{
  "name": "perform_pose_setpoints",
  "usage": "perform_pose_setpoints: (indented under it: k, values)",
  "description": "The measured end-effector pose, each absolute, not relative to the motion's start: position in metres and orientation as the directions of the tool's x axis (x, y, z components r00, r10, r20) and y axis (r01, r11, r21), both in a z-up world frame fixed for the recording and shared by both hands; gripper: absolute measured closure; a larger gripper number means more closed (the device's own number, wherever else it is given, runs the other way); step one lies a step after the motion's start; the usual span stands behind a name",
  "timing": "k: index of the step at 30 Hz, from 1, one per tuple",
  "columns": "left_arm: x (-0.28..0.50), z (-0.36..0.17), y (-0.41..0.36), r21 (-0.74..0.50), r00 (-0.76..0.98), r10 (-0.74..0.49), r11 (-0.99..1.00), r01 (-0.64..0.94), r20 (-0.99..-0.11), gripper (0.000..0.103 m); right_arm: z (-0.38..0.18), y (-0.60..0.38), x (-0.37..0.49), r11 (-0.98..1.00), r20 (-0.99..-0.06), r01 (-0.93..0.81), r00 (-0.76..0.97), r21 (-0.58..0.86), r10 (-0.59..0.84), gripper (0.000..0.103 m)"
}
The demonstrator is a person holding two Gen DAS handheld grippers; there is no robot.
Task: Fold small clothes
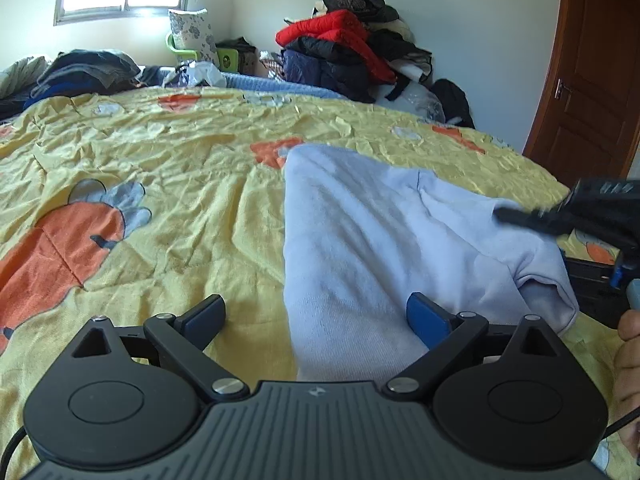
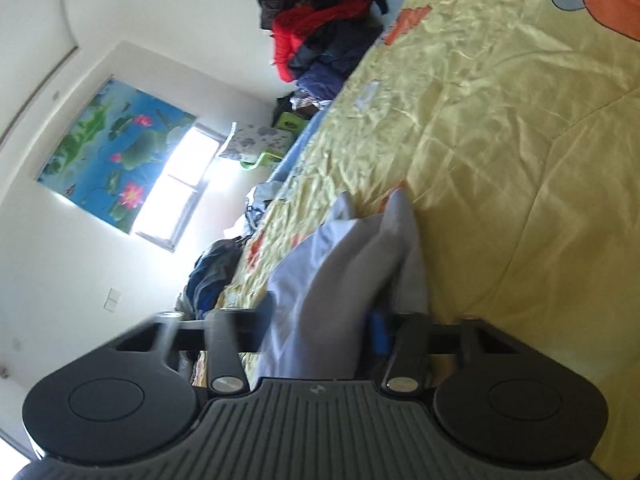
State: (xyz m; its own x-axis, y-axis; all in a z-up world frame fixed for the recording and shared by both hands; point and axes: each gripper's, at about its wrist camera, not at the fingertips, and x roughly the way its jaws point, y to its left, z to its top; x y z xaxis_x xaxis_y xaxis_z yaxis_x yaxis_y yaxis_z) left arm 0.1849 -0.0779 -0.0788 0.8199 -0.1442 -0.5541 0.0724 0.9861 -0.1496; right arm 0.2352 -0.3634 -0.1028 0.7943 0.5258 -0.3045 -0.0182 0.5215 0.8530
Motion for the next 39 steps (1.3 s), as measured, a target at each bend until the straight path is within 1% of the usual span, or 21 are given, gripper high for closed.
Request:
perform_pose_setpoints:
  k: [3, 5, 6, 7, 8, 9, 10, 13, 14, 16, 19, 20, 22, 23, 25, 27, 31, 34, 37, 39]
  values:
    - [0.180, -0.070, -0.085, -0.120, 0.851, -0.153, 0.987, 0.106, -0.502, 0.005, -0.089, -0.355, 0.237, 0.632, -0.332, -0.064, 0.808, 0.772, 0.487, 0.091]
    - [0.181, -0.069, -0.097, -0.060, 0.848, -0.156, 0.988, 0.145, -0.507, 0.005, -0.078, -0.349, 0.235, 0.716, -0.338, -0.103, 0.829, 0.691, 0.445, 0.091]
    - [0.183, -0.071, -0.103, -0.038, 0.838, -0.155, 0.987, 0.158, -0.524, 0.005, -0.077, -0.347, 0.236, 0.743, -0.357, -0.092, 0.833, 0.663, 0.422, 0.089]
    - [0.184, -0.074, -0.106, -0.028, 0.827, -0.154, 0.986, 0.165, -0.541, 0.005, -0.078, -0.349, 0.241, 0.760, -0.392, -0.065, 0.826, 0.646, 0.404, 0.086]
    - [0.184, -0.076, -0.107, -0.029, 0.823, -0.156, 0.986, 0.167, -0.547, 0.005, -0.081, -0.349, 0.243, 0.775, -0.431, -0.041, 0.812, 0.631, 0.394, 0.079]
    - [0.183, -0.077, -0.105, -0.039, 0.824, -0.161, 0.985, 0.167, -0.543, 0.005, -0.085, -0.350, 0.244, 0.790, -0.468, -0.020, 0.797, 0.612, 0.383, 0.065]
    - [0.182, -0.077, -0.104, -0.048, 0.824, -0.166, 0.985, 0.166, -0.542, 0.005, -0.086, -0.351, 0.239, 0.799, -0.477, -0.009, 0.799, 0.602, 0.368, 0.060]
    - [0.186, -0.079, -0.094, -0.099, 0.807, -0.186, 0.982, 0.158, -0.561, 0.005, -0.077, -0.350, 0.212, 0.824, -0.440, 0.025, 0.854, 0.566, 0.277, 0.057]
    - [0.187, -0.080, -0.091, -0.121, 0.801, -0.190, 0.982, 0.147, -0.567, 0.003, -0.073, -0.349, 0.203, 0.833, -0.417, 0.007, 0.868, 0.553, 0.270, 0.057]
    - [0.189, -0.083, -0.086, -0.149, 0.794, -0.195, 0.980, 0.133, -0.576, 0.002, -0.067, -0.340, 0.190, 0.841, -0.393, -0.056, 0.866, 0.537, 0.308, 0.056]
    - [0.188, -0.083, -0.086, -0.149, 0.794, -0.194, 0.980, 0.131, -0.577, 0.002, -0.070, -0.320, 0.187, 0.870, -0.441, -0.112, 0.827, 0.479, 0.349, 0.046]
    - [0.188, -0.083, -0.087, -0.144, 0.794, -0.191, 0.981, 0.131, -0.577, 0.002, -0.073, -0.315, 0.188, 0.886, -0.469, -0.102, 0.818, 0.453, 0.333, 0.041]
    - [0.187, -0.083, -0.087, -0.146, 0.793, -0.193, 0.980, 0.132, -0.577, 0.002, -0.081, -0.312, 0.189, 0.911, -0.520, -0.035, 0.812, 0.411, 0.266, 0.038]
    - [0.188, -0.084, -0.087, -0.151, 0.792, -0.196, 0.980, 0.132, -0.579, 0.002, -0.084, -0.316, 0.186, 0.897, -0.501, -0.027, 0.822, 0.441, 0.271, 0.038]
    - [0.188, -0.084, -0.086, -0.163, 0.788, -0.203, 0.978, 0.132, -0.581, 0.000, -0.087, -0.326, 0.182, 0.847, -0.467, -0.013, 0.830, 0.532, 0.306, 0.033]
    - [0.188, -0.084, -0.086, -0.161, 0.788, -0.202, 0.978, 0.132, -0.582, 0.000, -0.091, -0.334, 0.179, 0.806, -0.432, -0.022, 0.836, 0.591, 0.339, 0.023]
    - [0.189, -0.084, -0.085, -0.165, 0.787, -0.206, 0.977, 0.134, -0.581, 0.000, -0.095, -0.337, 0.177, 0.795, -0.405, -0.057, 0.837, 0.604, 0.368, 0.021]
    - [0.193, -0.083, -0.081, -0.178, 0.774, -0.238, 0.970, 0.163, -0.587, 0.000, -0.095, -0.338, 0.179, 0.782, -0.398, -0.074, 0.829, 0.618, 0.393, 0.018]
    - [0.206, -0.081, -0.068, -0.225, 0.749, -0.307, 0.951, 0.213, -0.587, 0.000, -0.094, -0.344, 0.186, 0.764, -0.400, -0.097, 0.806, 0.638, 0.437, 0.016]
    - [0.218, -0.079, -0.055, -0.298, 0.725, -0.368, 0.926, 0.231, -0.582, 0.000, -0.093, -0.346, 0.193, 0.748, -0.405, -0.113, 0.782, 0.654, 0.473, 0.015]
